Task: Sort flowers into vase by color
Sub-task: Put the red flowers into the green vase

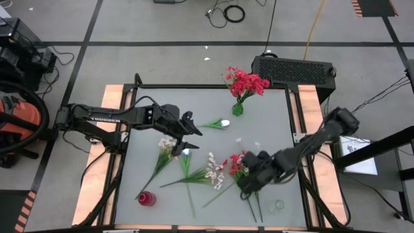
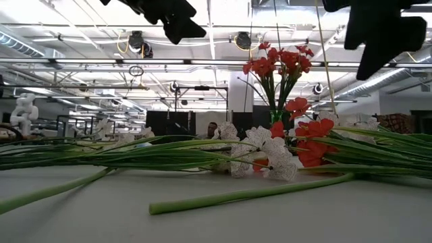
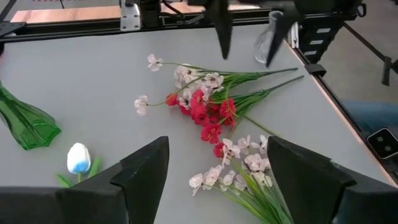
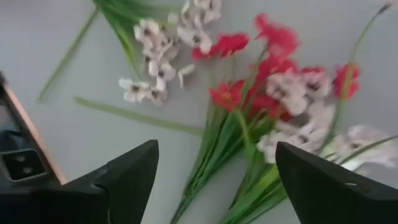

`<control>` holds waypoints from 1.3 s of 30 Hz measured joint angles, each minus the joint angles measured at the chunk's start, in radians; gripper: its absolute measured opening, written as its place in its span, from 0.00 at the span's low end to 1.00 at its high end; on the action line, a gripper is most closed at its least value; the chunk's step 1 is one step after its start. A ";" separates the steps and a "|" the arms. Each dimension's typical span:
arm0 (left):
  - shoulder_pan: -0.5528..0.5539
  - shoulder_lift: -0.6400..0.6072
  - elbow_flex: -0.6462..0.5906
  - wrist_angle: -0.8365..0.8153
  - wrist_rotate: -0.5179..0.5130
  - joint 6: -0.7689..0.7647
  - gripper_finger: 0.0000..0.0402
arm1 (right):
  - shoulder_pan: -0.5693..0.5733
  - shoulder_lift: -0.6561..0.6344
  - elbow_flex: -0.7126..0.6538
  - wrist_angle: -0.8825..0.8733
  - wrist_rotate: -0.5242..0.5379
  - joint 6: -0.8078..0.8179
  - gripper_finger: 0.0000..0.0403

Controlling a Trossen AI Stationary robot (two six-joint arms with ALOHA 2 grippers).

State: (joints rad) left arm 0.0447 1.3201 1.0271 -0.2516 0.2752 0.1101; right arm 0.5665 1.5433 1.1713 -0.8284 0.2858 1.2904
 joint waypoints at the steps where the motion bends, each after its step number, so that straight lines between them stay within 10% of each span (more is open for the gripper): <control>1: 0.000 0.000 0.000 0.000 0.000 0.000 0.69 | 0.007 0.026 0.019 -0.004 0.000 0.011 0.78; 17: -0.015 0.000 0.000 0.000 0.000 0.001 0.69 | -0.011 0.317 0.099 -0.016 -0.130 0.087 0.75; 34: -0.026 0.000 0.000 -0.005 0.000 0.029 0.69 | -0.065 0.366 0.099 -0.009 -0.167 0.059 0.07; 39: -0.026 0.000 0.000 -0.005 0.000 0.029 0.69 | -0.065 0.261 0.099 -0.009 -0.135 0.022 0.04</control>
State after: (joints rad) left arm 0.0189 1.3201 1.0267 -0.2562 0.2747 0.1394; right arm 0.5011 1.8041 1.2701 -0.8372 0.1509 1.3120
